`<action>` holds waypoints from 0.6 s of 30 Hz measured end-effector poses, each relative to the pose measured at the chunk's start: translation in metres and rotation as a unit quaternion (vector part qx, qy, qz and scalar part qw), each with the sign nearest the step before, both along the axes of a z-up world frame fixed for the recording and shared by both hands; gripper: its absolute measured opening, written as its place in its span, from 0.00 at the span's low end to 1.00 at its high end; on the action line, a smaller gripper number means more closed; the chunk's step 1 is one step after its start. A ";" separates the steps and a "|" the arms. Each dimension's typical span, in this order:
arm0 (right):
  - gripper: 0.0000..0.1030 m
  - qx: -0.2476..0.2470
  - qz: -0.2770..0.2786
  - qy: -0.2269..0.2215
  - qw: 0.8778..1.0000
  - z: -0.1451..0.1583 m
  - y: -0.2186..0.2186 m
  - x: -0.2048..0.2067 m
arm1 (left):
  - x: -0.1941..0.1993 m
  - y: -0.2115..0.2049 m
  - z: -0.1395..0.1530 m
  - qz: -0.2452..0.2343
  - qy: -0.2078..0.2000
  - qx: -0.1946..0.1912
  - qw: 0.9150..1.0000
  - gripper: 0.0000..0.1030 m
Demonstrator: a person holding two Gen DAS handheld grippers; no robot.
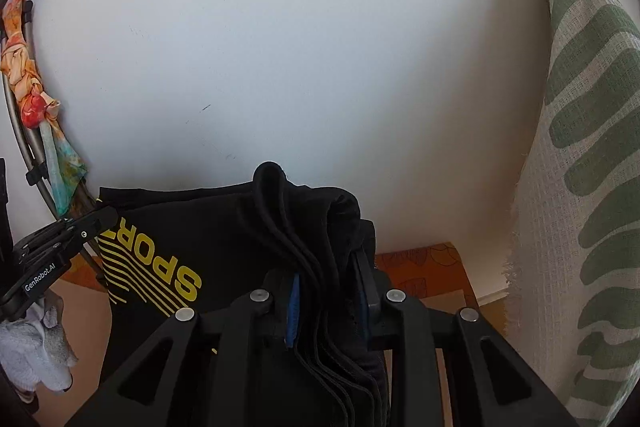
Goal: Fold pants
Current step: 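Lift the folded pants with both grippers and carry them onto the clothes stack, then lower the pants onto the stack and open both grippers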
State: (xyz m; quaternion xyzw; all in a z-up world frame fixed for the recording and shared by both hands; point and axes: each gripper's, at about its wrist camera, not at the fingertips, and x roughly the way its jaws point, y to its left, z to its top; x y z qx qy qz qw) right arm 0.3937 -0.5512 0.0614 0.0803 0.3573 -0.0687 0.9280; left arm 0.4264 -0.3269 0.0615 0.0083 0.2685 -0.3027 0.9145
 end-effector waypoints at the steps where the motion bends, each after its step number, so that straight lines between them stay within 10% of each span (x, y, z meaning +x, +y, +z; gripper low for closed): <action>1: 0.28 -0.001 -0.003 0.005 1.000 -0.002 0.000 0.002 | 0.001 -0.002 -0.001 0.003 0.004 0.001 1.000 0.03; 18: 0.72 -0.025 -0.043 -0.009 0.999 0.015 0.011 -0.036 | -0.017 0.011 0.018 0.017 0.013 0.015 1.000 0.26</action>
